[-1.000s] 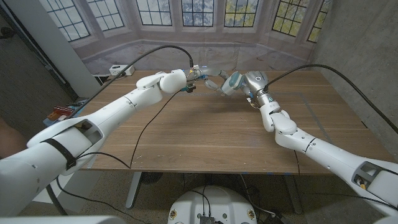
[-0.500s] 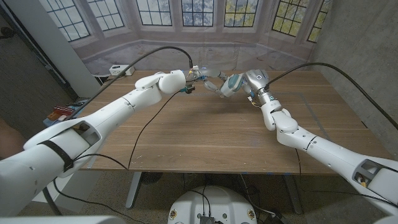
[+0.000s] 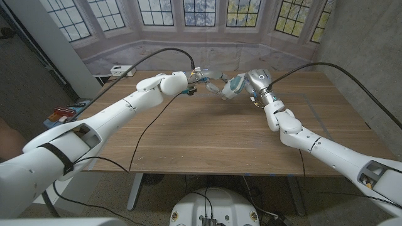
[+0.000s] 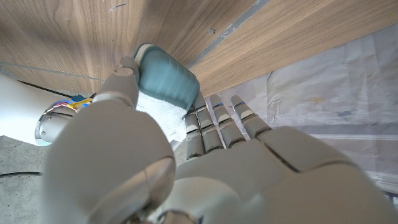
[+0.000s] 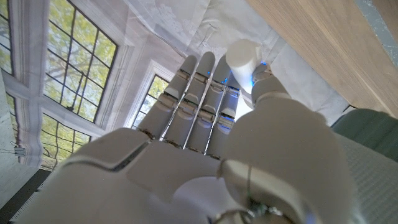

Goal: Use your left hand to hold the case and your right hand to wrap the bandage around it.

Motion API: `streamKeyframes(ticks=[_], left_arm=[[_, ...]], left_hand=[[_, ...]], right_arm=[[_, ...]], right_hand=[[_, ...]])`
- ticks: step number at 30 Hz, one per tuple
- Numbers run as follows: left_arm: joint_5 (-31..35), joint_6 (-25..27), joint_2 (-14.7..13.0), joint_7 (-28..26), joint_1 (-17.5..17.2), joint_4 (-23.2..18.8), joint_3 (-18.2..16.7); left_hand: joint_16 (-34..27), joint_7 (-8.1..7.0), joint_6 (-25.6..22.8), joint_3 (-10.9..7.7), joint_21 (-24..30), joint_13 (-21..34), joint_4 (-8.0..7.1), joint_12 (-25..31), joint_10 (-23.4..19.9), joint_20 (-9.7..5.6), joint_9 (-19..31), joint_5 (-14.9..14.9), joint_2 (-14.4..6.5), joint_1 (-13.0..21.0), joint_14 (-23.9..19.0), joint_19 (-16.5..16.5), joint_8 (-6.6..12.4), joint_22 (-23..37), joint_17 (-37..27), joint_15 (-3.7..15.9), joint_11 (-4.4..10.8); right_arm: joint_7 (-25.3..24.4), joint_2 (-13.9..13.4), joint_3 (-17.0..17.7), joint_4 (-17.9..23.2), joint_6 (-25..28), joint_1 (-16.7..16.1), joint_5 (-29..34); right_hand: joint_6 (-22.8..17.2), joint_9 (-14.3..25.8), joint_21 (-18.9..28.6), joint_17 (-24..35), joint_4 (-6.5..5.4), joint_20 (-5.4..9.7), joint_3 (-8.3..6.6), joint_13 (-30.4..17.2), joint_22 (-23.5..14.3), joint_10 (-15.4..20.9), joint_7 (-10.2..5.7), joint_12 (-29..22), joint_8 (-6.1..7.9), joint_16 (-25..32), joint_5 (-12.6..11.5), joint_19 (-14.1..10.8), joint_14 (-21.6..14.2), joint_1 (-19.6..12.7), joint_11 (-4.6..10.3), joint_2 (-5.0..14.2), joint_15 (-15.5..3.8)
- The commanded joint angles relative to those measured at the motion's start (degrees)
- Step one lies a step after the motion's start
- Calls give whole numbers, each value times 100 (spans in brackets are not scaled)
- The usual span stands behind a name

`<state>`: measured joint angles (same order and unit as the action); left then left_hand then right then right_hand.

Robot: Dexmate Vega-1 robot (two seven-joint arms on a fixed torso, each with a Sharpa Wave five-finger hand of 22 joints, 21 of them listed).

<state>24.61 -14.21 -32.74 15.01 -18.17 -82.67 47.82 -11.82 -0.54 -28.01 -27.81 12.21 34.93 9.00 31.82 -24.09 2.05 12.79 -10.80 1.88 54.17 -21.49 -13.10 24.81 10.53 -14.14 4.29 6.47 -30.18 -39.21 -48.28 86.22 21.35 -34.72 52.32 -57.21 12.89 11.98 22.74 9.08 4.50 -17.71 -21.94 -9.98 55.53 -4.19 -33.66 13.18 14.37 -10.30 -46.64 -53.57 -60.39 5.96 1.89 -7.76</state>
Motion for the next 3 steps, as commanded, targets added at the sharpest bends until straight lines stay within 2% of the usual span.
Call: streamKeyframes(ticks=[1, 3], left_arm=[[-6, 95, -57, 57, -34, -71, -32], [-12, 107, -78, 58, -46, -86, -45]], left_hand=[[-16, -220, -537, -34, -17, 16, -33, 59, -224, 21, 24, -30, -209, -170, -32, 6, 2186, 9, -13, -18, 207], [-14, -224, -537, -34, -17, 15, -31, 61, -230, 23, 25, -29, -204, -172, -31, 7, 2187, 9, -11, -14, 217]], right_arm=[[-57, 155, -44, -158, -106, 81, -45], [-76, 219, -47, -199, -60, 90, -58]], right_hand=[[-44, 14, 3, 13, -4, 15, -48, -15, -23, 29, 22, 7, 29, -14, -32, -4, -60, -56, 18, 12, -494], [-43, 14, 2, 15, -3, 14, -49, -19, -23, 34, 17, 4, 29, -14, -32, -1, -62, -58, 8, 12, -496]])
